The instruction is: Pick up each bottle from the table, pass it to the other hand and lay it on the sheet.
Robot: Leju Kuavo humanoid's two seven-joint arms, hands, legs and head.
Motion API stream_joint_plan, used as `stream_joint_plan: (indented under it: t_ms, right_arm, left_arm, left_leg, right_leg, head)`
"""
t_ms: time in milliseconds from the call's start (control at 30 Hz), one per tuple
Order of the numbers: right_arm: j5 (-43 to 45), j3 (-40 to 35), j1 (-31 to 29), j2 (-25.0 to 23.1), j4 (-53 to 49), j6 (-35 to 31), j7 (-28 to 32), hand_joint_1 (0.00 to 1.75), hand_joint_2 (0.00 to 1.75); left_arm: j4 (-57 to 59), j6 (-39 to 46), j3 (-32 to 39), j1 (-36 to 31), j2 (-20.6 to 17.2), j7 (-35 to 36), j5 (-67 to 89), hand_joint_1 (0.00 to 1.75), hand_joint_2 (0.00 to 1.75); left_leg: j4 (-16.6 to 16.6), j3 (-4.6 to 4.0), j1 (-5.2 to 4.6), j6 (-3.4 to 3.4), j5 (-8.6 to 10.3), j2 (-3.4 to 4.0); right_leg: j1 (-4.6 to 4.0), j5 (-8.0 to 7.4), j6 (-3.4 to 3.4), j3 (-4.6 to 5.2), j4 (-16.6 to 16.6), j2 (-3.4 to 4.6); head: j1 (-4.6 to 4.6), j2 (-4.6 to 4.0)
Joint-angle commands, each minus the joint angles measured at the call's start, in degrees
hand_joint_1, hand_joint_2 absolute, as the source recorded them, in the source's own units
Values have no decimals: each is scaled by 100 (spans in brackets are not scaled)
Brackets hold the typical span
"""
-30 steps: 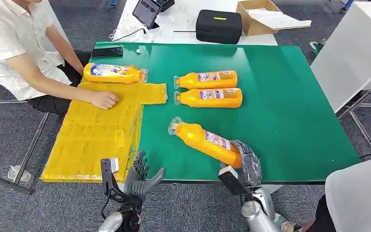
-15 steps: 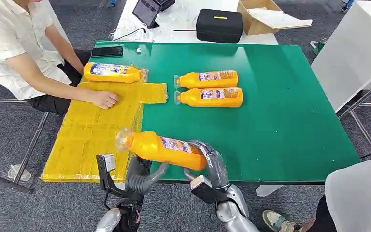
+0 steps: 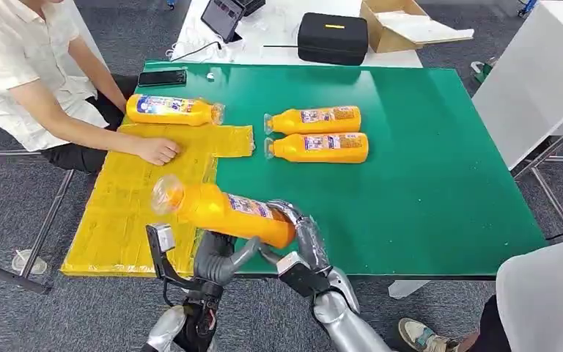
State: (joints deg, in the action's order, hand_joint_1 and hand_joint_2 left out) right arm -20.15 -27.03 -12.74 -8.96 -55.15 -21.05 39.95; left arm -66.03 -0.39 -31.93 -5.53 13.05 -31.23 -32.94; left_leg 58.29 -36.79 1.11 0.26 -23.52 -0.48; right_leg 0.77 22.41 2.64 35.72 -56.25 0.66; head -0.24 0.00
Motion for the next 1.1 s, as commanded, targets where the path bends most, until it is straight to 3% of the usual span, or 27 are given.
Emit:
stream_joint_plan:
  t_ms: [33,100,133,333,367,533,567,633,667,733,767,800,833,867,967,1000,1033,1100]
  right_arm:
    - [183,-539,-325,-91,718,63,5,175,175]
    - [181,-549,-317,-102,721,54,5,175,175]
    - [181,-549,-317,-102,721,54,5,175,175]
    - [275,-686,-224,-168,731,105,5,175,175]
    - [275,-686,-224,-168,731,105,5,175,175]
    - [358,-908,-250,-183,830,130,5,175,175]
    - [363,-915,-254,-184,831,127,5,175,175]
    - [449,-955,-312,-189,869,169,5,175,175]
    - [476,-965,-330,-196,881,198,5,175,175]
    - [599,-1026,-306,-240,858,377,5,169,175]
    - [652,-1049,-255,-258,799,464,5,159,175]
    - [663,-1073,-201,-285,783,503,5,110,175]
    - [719,-1040,-139,-326,786,623,5,23,175]
    - [750,-1007,-111,-348,787,684,5,10,175]
    - [757,-999,-85,-348,776,681,5,10,175]
    - [781,-966,-92,-347,781,720,5,0,175]
    - [749,-958,-71,-325,692,683,5,0,0]
    - [832,-767,-13,-348,640,576,5,0,0]
  left_arm:
    - [-326,-366,194,-139,-73,141,-603,0,175]
    - [-346,-368,197,-145,-72,148,-612,0,175]
    - [-346,-368,197,-145,-72,148,-612,0,175]
    - [-544,-149,365,-166,2,53,-731,0,175]
    - [-544,-149,365,-166,2,53,-731,0,175]
    - [-627,442,467,-318,85,-105,-567,0,175]
    - [-616,466,458,-328,80,-105,-546,9,175]
    - [-579,589,373,-384,62,-288,-319,159,175]
    - [-578,649,369,-388,68,-370,-247,175,175]
    - [-671,1047,322,-366,53,-708,154,175,175]
    - [-724,1209,312,-344,45,-830,315,175,175]
    - [-781,1205,309,-314,28,-830,317,175,175]
    - [-847,1205,303,-277,-5,-825,356,175,175]
    - [-874,1210,300,-260,-26,-828,405,175,175]
    - [-880,1209,319,-249,-45,-828,406,175,175]
    - [-888,1199,337,-242,-46,-828,411,175,175]
    - [-903,1167,343,-242,-70,-834,455,175,175]
    - [-980,1427,456,-207,-113,-877,883,175,175]
  left_leg:
    - [1,19,1,3,-10,15]
    - [-2,3,1,2,-4,8]
    - [-1,39,-2,6,-18,16]
    - [-1,0,1,2,-4,4]
    - [1,31,-2,5,-17,8]
    - [1,-1,1,2,-4,-2]
    - [4,33,-1,7,-18,-1]
    - [0,20,0,5,-11,3]
    - [-1,15,1,4,-8,0]
    - [0,-2,2,2,-2,-5]
    - [0,12,0,3,-7,-3]
    - [-1,6,-1,3,-5,-1]
    - [0,16,2,3,-11,-1]
    - [-3,7,1,2,-5,-3]
    - [-6,17,0,2,-9,-2]
    - [-6,28,0,2,-13,1]
    - [-5,13,1,2,-7,-2]
    - [-3,15,0,4,-10,4]
  right_leg:
    - [-4,6,-9,-15,0,7]
    - [-3,1,-6,-3,3,3]
    - [-3,15,-16,-35,-1,2]
    - [-3,3,-7,1,2,-2]
    - [-3,17,-15,-28,-3,-5]
    - [-4,5,-7,0,1,-9]
    - [-5,21,-16,-32,-5,-16]
    - [-4,11,-12,-19,0,-8]
    - [-4,9,-11,-14,1,-9]
    - [-4,4,-7,1,2,-11]
    - [-4,10,-11,-12,0,-13]
    - [-2,7,-9,-4,1,-9]
    - [-5,13,-12,-16,0,-11]
    - [-4,8,-10,-6,2,-10]
    - [-4,11,-11,-15,3,-11]
    - [-5,15,-14,-24,3,-10]
    - [-4,9,-10,-11,4,-11]
    - [-4,9,-10,-12,3,-5]
  head:
    - [2,0]
    - [0,0]
    - [2,0]
    - [2,2]
    - [0,0]
    - [2,0]
    - [0,0]
    - [2,0]
    - [0,0]
    - [0,0]
    - [0,0]
    - [-2,0]
    - [2,0]
    - [0,0]
    - [2,0]
    - [0,0]
    - [2,0]
    - [0,0]
